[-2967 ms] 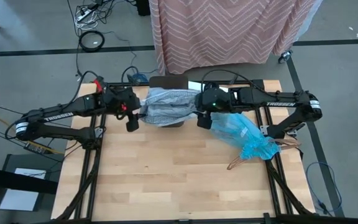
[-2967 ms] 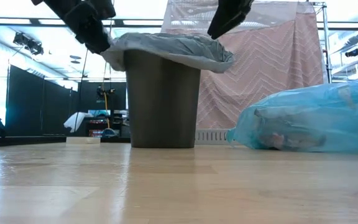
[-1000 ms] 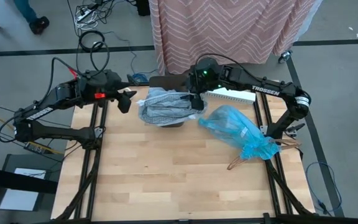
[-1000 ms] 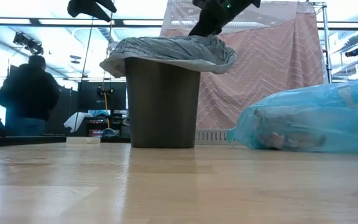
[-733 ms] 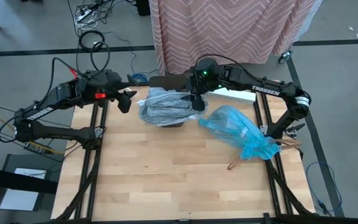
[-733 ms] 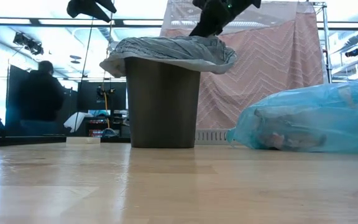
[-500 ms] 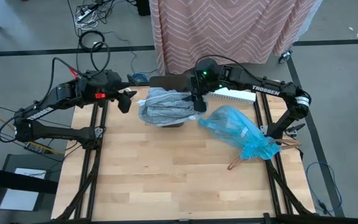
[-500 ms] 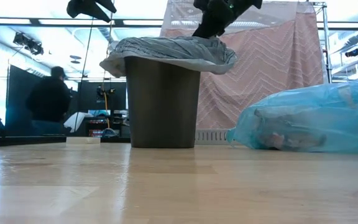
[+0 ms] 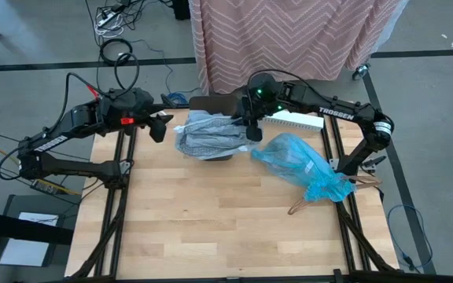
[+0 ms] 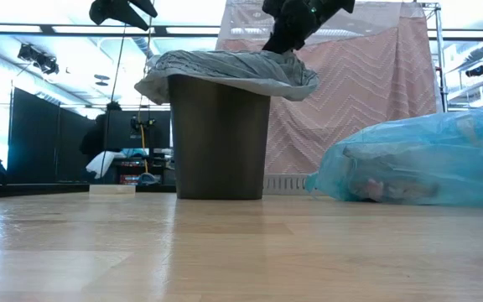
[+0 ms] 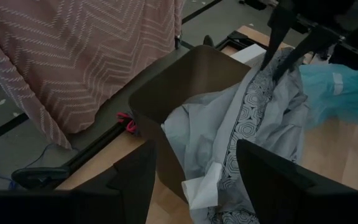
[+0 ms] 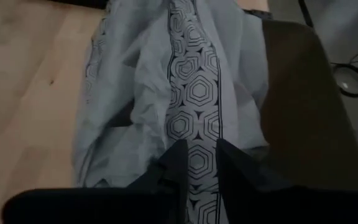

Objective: Place trash/remove bag and relplace
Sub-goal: Insert the new gray trash bag into the bin

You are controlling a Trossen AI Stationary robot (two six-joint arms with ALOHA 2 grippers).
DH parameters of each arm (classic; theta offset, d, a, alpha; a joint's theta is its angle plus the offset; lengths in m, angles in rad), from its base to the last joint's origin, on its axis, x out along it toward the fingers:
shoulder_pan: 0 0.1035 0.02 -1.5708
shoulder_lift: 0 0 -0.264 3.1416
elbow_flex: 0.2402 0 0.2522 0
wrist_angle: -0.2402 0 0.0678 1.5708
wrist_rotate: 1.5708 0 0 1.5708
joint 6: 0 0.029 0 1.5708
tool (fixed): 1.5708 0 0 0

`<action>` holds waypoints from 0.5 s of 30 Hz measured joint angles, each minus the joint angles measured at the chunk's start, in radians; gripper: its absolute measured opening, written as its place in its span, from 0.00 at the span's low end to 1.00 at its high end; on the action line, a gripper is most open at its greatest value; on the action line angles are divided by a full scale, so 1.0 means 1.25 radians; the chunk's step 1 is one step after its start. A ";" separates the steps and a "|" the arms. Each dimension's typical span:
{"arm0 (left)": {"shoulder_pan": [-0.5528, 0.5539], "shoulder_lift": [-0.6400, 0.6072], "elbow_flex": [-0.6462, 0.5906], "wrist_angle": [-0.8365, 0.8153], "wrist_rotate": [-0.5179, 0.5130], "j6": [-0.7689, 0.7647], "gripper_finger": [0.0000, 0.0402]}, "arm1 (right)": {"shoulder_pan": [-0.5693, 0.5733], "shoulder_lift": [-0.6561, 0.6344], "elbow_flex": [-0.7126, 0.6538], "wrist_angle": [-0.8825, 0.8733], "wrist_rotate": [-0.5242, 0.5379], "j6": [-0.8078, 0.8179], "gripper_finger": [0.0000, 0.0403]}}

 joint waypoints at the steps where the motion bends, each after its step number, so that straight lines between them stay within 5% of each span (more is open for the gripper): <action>1: 0.000 0.000 0.000 0.000 0.001 0.000 0.57 | 0.000 0.000 0.000 0.000 0.003 0.000 0.16; 11: 0.000 0.000 0.000 0.000 0.006 0.000 0.57 | -0.012 -0.037 0.136 0.009 0.107 0.021 0.05; 15: 0.000 0.000 0.000 0.000 0.006 -0.001 0.57 | -0.087 -0.035 0.192 -0.166 0.073 0.070 0.06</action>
